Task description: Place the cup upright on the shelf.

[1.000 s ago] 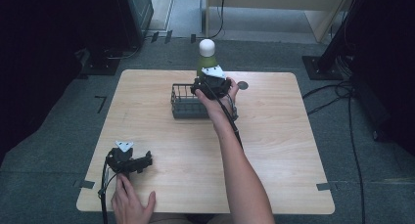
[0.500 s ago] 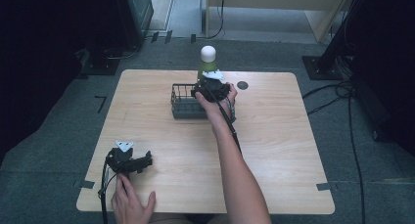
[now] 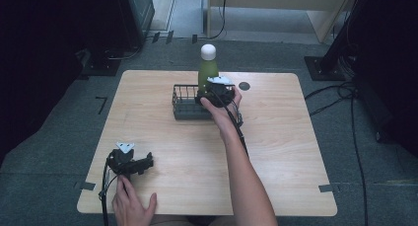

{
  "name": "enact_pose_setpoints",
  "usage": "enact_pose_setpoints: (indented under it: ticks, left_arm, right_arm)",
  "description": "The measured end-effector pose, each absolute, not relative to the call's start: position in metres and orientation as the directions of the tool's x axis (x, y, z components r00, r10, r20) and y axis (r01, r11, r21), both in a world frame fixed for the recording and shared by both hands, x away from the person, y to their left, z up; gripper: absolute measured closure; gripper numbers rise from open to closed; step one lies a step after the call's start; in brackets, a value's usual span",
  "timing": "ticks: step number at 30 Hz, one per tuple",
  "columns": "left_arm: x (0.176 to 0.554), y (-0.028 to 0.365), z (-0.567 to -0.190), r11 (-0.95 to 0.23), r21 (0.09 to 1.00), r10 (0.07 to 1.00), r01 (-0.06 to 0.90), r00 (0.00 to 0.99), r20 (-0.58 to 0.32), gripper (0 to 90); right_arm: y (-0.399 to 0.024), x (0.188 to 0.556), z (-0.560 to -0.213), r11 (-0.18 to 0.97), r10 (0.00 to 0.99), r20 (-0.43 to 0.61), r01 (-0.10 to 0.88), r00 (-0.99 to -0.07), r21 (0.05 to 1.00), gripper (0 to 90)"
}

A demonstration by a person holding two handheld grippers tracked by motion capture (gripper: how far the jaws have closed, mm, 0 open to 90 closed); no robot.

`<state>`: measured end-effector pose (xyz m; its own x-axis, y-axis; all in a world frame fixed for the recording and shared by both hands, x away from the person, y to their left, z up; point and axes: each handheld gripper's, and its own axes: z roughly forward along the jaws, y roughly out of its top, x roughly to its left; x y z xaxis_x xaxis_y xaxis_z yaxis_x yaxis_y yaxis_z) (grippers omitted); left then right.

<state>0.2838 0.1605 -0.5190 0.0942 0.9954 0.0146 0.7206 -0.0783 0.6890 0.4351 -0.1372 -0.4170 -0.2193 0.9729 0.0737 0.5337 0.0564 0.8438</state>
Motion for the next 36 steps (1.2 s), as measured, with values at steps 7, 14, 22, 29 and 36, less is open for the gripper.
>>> enact_pose_setpoints:
  ticks: [7, 14, 22, 29, 36]
  left_arm:
    - [0.284, 0.161, -0.519, -0.078, 0.689, 0.995, 0.721, 0.094, 0.015, 0.0]
    - [0.284, 0.161, -0.519, -0.079, 0.689, 0.995, 0.721, 0.094, 0.015, 0.0]
    - [0.284, 0.16, -0.519, -0.078, 0.69, 0.995, 0.72, 0.094, 0.014, 0.0]
    - [0.284, 0.161, -0.519, -0.08, 0.689, 0.995, 0.72, 0.095, 0.016, 0.0]
    - [0.284, 0.16, -0.519, -0.075, 0.692, 0.996, 0.718, 0.092, 0.013, 0.0]
  right_arm:
    - [-0.141, 0.423, -0.414, 0.065, 0.958, 0.09, 0.508, -0.273, 0.859, 13.3]
    - [-0.142, 0.404, -0.412, 0.092, 0.947, 0.078, 0.496, -0.312, 0.864, 13.1]
    - [-0.151, 0.38, -0.414, 0.12, 0.939, 0.057, 0.476, -0.34, 0.871, 13.1]
    - [-0.165, 0.357, -0.423, 0.142, 0.935, 0.037, 0.467, -0.354, 0.873, 13.2]
    - [-0.186, 0.337, -0.436, 0.128, 0.94, 0.046, 0.475, -0.338, 0.871, 13.4]
